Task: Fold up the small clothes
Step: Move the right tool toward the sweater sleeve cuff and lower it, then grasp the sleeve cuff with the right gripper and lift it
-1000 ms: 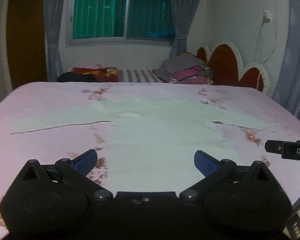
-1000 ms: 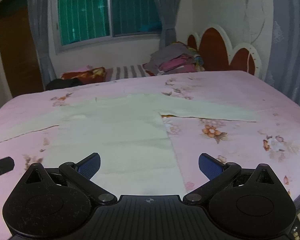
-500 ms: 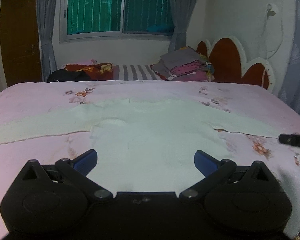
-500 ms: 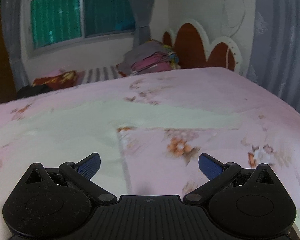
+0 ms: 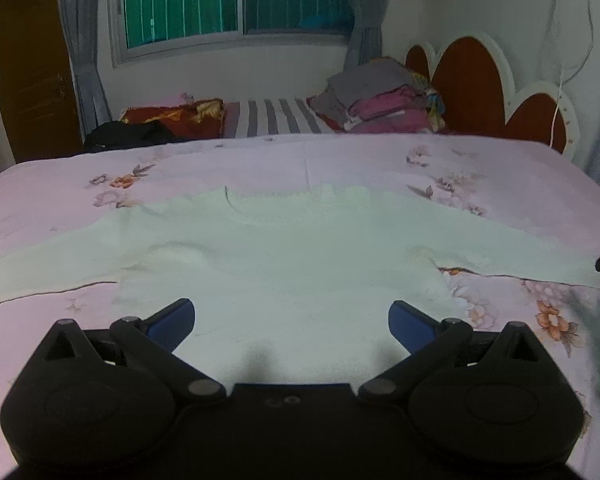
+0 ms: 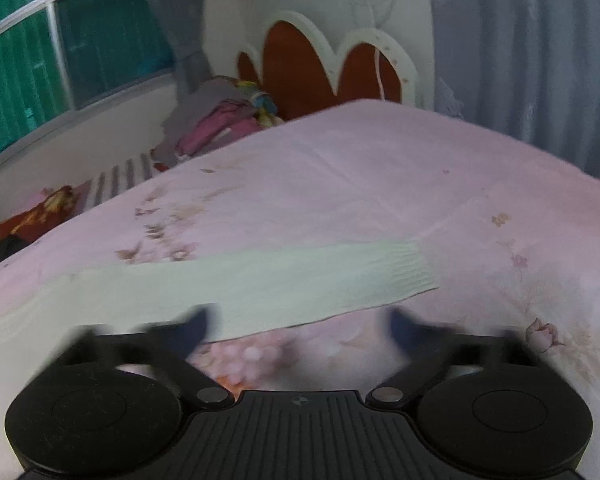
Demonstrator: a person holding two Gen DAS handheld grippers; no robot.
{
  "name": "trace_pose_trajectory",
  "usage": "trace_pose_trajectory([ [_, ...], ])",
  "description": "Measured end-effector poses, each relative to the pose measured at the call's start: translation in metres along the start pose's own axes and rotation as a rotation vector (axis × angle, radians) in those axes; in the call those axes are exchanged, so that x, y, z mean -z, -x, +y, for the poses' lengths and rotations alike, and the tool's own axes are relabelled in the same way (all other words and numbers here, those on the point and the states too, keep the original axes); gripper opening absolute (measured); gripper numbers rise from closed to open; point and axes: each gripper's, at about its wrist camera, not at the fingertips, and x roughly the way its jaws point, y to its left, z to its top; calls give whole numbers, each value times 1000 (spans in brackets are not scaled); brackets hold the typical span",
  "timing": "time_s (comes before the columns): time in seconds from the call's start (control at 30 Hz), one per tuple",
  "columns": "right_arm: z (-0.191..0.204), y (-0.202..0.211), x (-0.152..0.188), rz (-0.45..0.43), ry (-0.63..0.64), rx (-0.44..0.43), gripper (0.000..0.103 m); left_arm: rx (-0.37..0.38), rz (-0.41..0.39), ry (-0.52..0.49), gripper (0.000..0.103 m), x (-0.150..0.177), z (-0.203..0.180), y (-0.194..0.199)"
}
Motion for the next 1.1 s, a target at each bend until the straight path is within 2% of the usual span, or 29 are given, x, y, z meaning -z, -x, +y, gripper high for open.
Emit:
trace_pose_trajectory([
  [0.13,-24,-25,-1,42,-77,8,58,-17,20,-8,103,-6,-7,-16],
  [0.17,-30,-29,-1,44,-91,9,53,-20,25,-9,103,-8,-9,-21],
  [0.2,-37,-35,-2,53,-107,7,43,-22,31,-9,103,-9,-11,-25],
  [0.23,-44,-41,-2,65,-130,11,40,-27,38,-10,103,-10,-12,-29],
  [0.5,-99,-71,-4,106,-296,16,40,-38,82,-19,103,-10,-23,-49],
  [0.8,-109,-74,-8,73,-305,-5,39,-74,104,-11,103,-10,-18,-59],
  [0.83,-110,-74,-8,69,-306,-6,32,-84,106,-3,103,-11,-16,-61],
  [0.9,-111,-76,-8,71,-311,3,23,-97,110,25,103,-12,-8,-64],
  [1.07,-116,-76,-11,72,-300,-5,19,-157,102,82,103,-15,13,-64],
  [1.1,-112,-79,-12,74,-292,-1,7,-166,98,96,103,-14,17,-62],
])
